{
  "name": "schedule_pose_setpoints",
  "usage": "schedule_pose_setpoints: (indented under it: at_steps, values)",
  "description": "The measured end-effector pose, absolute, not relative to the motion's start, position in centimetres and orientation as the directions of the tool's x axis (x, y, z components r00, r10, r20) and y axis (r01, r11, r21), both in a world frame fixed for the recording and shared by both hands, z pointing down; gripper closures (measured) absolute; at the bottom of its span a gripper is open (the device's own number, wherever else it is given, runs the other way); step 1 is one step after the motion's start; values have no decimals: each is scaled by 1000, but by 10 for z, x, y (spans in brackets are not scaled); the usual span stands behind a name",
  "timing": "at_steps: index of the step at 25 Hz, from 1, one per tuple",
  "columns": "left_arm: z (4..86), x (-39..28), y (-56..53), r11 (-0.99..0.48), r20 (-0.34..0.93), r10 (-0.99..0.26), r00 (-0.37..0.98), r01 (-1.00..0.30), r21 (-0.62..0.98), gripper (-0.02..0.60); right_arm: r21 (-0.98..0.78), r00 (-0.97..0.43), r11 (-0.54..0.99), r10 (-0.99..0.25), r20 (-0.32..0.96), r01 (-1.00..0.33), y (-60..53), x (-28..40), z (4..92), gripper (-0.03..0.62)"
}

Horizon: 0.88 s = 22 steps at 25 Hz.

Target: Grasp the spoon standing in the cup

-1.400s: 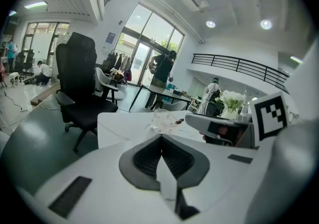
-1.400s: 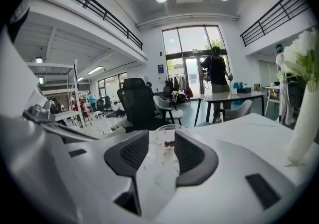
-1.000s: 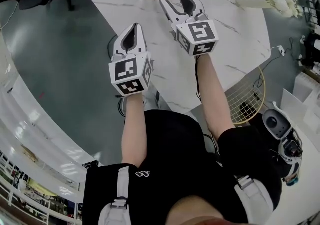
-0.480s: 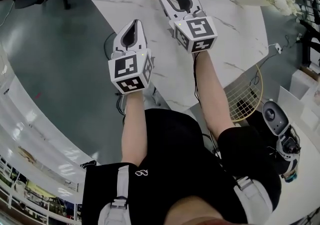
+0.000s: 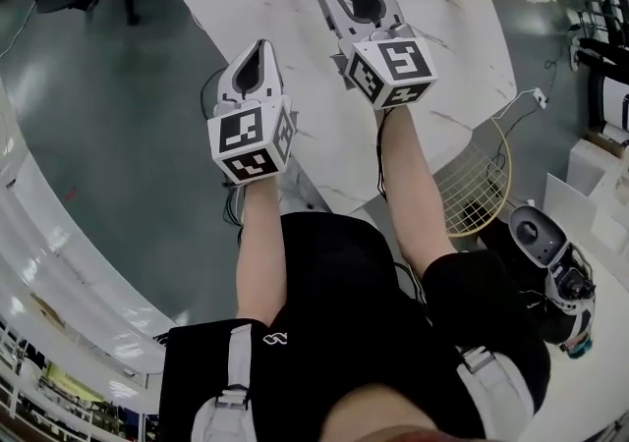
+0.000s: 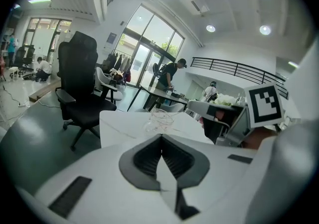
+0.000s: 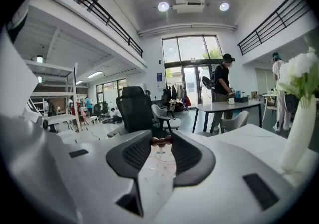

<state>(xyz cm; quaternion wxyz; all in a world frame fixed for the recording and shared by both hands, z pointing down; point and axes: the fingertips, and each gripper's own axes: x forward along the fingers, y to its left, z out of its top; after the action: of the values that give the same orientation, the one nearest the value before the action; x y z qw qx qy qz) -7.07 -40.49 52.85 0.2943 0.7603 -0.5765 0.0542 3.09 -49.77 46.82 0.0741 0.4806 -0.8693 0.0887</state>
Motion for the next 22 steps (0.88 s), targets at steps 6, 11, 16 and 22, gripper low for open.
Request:
schedule_pose_setpoints:
  at_steps: [6, 11, 16, 22]
  values:
    - [507, -59, -390, -181, 367, -872, 325, -909, 375, 569, -195, -525, 497, -841, 131, -845, -462, 52, 445, 459]
    - [450, -53, -371, -222, 289, -900, 327, -913, 341, 569, -204, -500, 482, -864, 51, -852, -423, 68, 393, 459]
    - [416, -41, -336, -247, 243, -912, 329, -917, 313, 569, -210, -479, 469, -878, -2, -858, -379, 88, 361, 459]
    - [385, -47, -291, -214, 192, -943, 273, -935, 282, 568, -205, -473, 467, -881, -22, -860, -325, 103, 344, 459]
